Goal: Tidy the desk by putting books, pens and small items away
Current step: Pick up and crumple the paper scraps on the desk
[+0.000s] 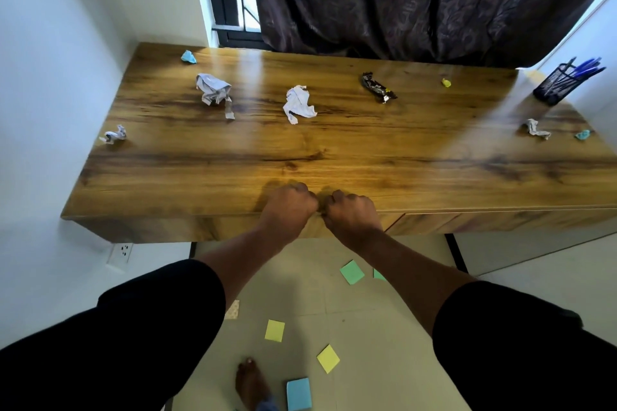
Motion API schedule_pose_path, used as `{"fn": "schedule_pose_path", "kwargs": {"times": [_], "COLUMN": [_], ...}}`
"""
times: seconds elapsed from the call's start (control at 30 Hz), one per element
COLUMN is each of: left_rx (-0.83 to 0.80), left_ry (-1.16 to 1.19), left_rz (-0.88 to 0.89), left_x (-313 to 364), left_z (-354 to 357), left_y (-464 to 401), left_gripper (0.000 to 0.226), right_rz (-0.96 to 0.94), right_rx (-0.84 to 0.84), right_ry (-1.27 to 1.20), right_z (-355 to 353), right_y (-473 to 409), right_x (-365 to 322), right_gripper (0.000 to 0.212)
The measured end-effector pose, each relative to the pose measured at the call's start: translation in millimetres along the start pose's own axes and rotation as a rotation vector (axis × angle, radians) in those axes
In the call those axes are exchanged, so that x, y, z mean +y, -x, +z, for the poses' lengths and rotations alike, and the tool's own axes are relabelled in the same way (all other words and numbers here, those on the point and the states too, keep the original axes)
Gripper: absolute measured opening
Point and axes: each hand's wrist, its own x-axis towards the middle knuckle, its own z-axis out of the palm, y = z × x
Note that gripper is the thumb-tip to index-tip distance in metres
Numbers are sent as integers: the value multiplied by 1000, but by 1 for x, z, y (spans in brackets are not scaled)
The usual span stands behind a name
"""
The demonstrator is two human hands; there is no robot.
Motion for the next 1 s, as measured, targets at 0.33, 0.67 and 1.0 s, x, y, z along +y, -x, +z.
{"fn": "schedule_pose_path", "kwargs": {"times": [0.33, 0.67, 1.0], "left_rx": [32, 3, -45], "left_ry": [29, 415, 846], "left_rz": [122, 65, -258], "left_x": [-19, -73, -154], "left_z": [-7, -9, -36], "left_y": [3, 12, -40], "left_gripper": [23, 31, 23], "right_rz": [52, 68, 67], "right_rx": [-60, -223, -179], "right_ry": [-86, -15, -151], "right_z": [-21, -61, -95], "right_y": [-5, -34, -117], "right_x": [-2, -9, 13], "right_gripper": [43, 43, 47]}}
